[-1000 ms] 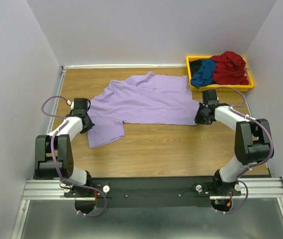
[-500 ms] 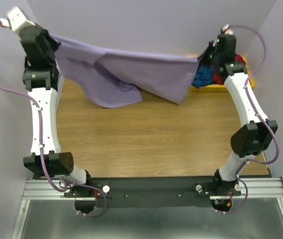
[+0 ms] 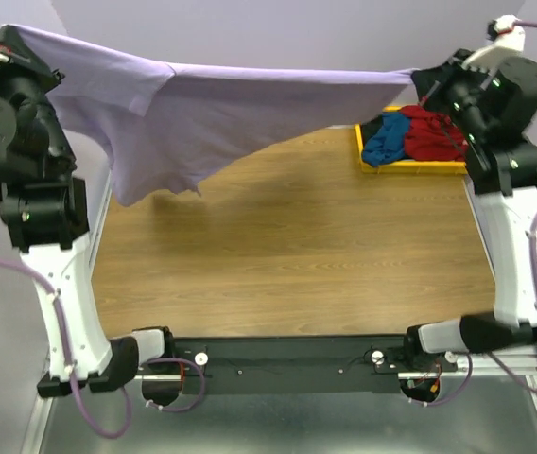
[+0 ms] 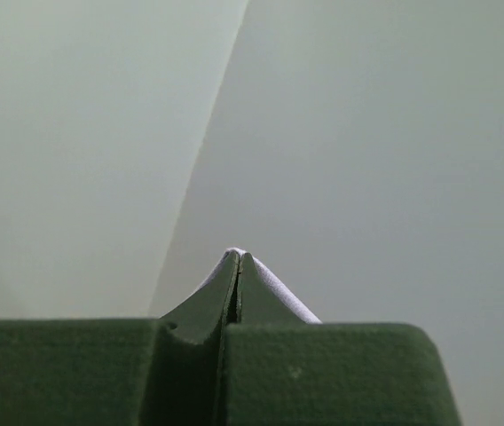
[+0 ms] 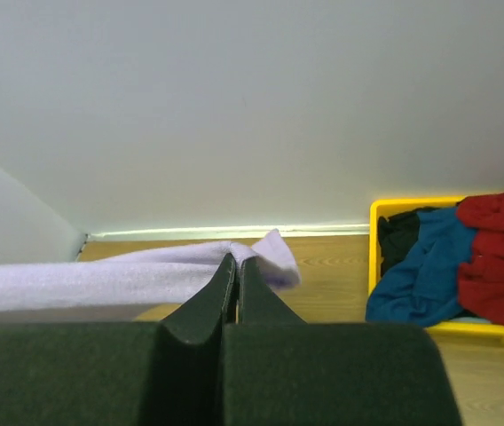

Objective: Fold and stack the t-shirts
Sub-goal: Flatten the tshirt out

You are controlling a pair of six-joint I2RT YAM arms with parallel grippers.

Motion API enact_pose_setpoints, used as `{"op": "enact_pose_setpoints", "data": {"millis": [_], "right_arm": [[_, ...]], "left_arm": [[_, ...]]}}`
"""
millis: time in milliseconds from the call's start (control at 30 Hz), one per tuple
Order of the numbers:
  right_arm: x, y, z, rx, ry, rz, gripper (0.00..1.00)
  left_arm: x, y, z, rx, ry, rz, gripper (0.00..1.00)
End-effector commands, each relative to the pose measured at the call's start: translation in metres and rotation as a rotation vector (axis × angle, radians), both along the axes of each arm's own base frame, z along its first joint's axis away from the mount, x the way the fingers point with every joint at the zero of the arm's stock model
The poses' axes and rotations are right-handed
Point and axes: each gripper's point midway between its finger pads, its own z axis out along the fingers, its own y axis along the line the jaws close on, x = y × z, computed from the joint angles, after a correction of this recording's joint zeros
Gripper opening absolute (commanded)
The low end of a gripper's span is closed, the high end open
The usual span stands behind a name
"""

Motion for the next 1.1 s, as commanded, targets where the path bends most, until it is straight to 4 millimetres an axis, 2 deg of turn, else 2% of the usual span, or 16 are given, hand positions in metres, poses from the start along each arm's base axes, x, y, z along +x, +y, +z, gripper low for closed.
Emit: {"op": "enact_pose_setpoints", "data": {"millis": [0,200,300,400,467,567,600,700,733,767,800,867,900,967,1000,1067], "right_arm": [[-0.056,-0.007,0.025,-0.101,-0.101,0.034,0.01],[-0.101,-0.013,0.043,-0.126,-0.181,0.032,0.01],[-0.105,-0.011,0.047,-0.125,-0.195,0.048,0.01],[-0.096,-0.009,0.038,-0.124,-0.165,0.05,0.01],[-0.083,-0.007,0.021,-0.125,-0.12,0.052,0.01],[-0.058,-0.005,-0.014,-0.127,-0.026,0.051,0.01],[-0.049,-0.004,-0.026,-0.129,0.006,0.051,0.01],[-0.018,0.001,-0.079,-0.131,0.135,0.058,0.01],[-0.009,0.0,-0.093,-0.126,0.17,0.047,0.01],[0.001,0.0,-0.118,-0.128,0.226,0.04,0.01],[0.016,0.002,-0.14,-0.128,0.265,0.041,0.01],[0.032,0.003,-0.187,-0.123,0.343,0.029,0.01],[0.05,0.005,-0.21,-0.122,0.364,0.023,0.01],[0.064,0.008,-0.24,-0.114,0.411,0.026,0.01],[0.079,0.012,-0.272,-0.12,0.465,0.037,0.01],[0.092,0.011,-0.302,-0.136,0.515,0.034,0.01]], "left_arm": [[-0.094,0.013,0.05,0.069,-0.123,0.208,0.0],[-0.177,0.024,0.062,0.089,-0.171,0.318,0.0],[-0.187,0.03,0.06,0.103,-0.161,0.357,0.0],[-0.17,0.028,0.052,0.131,-0.115,0.373,0.0],[-0.144,0.021,0.041,0.162,-0.072,0.35,0.0],[-0.082,0.005,0.005,0.195,0.036,0.282,0.0],[-0.076,0.003,0.003,0.204,0.043,0.274,0.0],[-0.011,-0.013,-0.05,0.245,0.174,0.215,0.0],[0.027,-0.021,-0.087,0.264,0.263,0.185,0.0],[0.044,-0.025,-0.106,0.272,0.299,0.171,0.0],[0.079,-0.032,-0.151,0.291,0.401,0.147,0.0],[0.113,-0.04,-0.195,0.273,0.465,0.091,0.0],[0.14,-0.045,-0.239,0.27,0.548,0.057,0.0],[0.167,-0.047,-0.282,0.243,0.615,-0.016,0.0],[0.19,-0.055,-0.326,0.216,0.695,-0.083,0.0],[0.208,-0.049,-0.365,0.168,0.788,-0.106,0.0]]}}
